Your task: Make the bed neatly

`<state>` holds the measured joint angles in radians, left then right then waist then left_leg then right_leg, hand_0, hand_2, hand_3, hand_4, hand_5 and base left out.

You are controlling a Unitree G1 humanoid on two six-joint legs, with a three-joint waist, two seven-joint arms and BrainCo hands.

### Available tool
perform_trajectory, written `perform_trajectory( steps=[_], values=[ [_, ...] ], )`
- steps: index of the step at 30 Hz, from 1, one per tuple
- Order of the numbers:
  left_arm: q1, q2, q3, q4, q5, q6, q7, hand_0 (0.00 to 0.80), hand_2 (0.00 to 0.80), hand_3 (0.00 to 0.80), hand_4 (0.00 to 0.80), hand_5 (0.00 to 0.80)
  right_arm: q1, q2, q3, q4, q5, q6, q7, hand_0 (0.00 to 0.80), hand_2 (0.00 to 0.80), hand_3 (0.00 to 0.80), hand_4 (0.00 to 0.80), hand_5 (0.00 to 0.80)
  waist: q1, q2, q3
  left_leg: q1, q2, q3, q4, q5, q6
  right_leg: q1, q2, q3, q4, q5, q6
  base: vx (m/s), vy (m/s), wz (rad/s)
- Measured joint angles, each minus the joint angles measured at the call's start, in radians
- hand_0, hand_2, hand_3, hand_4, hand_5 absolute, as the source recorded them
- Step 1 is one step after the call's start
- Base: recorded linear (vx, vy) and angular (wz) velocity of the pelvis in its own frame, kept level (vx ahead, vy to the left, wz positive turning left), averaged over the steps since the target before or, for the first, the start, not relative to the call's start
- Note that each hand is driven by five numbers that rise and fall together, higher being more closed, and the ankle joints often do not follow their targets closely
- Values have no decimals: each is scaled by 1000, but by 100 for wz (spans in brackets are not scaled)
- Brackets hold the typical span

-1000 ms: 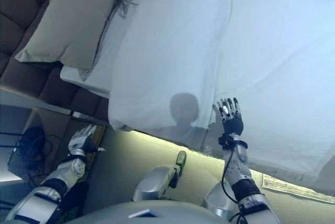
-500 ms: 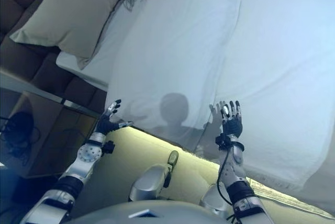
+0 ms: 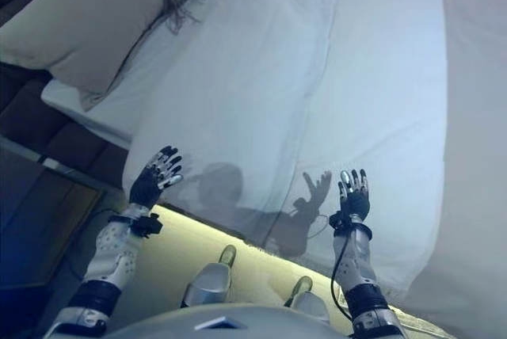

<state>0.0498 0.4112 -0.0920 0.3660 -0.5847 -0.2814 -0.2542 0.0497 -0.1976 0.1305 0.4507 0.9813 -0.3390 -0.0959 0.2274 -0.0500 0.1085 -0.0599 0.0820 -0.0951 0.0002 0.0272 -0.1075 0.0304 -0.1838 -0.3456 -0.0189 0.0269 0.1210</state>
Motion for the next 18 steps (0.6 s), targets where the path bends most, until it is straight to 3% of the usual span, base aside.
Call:
perform_trajectory(
  steps=[2, 7, 18],
  values=[
    [16, -3, 7, -18, -1, 24, -4, 0, 0, 0, 0, 0, 19, 1, -1, 2, 1, 20, 16, 0, 0, 0, 0, 0, -6, -13, -26, 10, 5, 4, -16, 1, -3, 9, 8, 0, -22, 5, -1, -126, -126, -4],
    [82, -6, 69, -25, -39, 33, -32, 0, 0, 0, 0, 0, 118, -17, -54, 9, 3, 42, 245, 0, 0, 0, 0, 0, -25, -30, -57, 20, 8, 16, -35, 4, -6, 9, 13, 4, -40, 8, 1, -92, -96, -4],
    [97, -23, 75, -36, -39, 53, 18, 0, 0, 0, 0, 0, 104, -5, 4, 29, -58, 62, 206, 0, 0, 0, 0, 0, -47, -30, -85, 69, 9, 38, -68, 6, -9, 54, 22, 12, -66, 12, 2, -2, -12, -2]
  ],
)
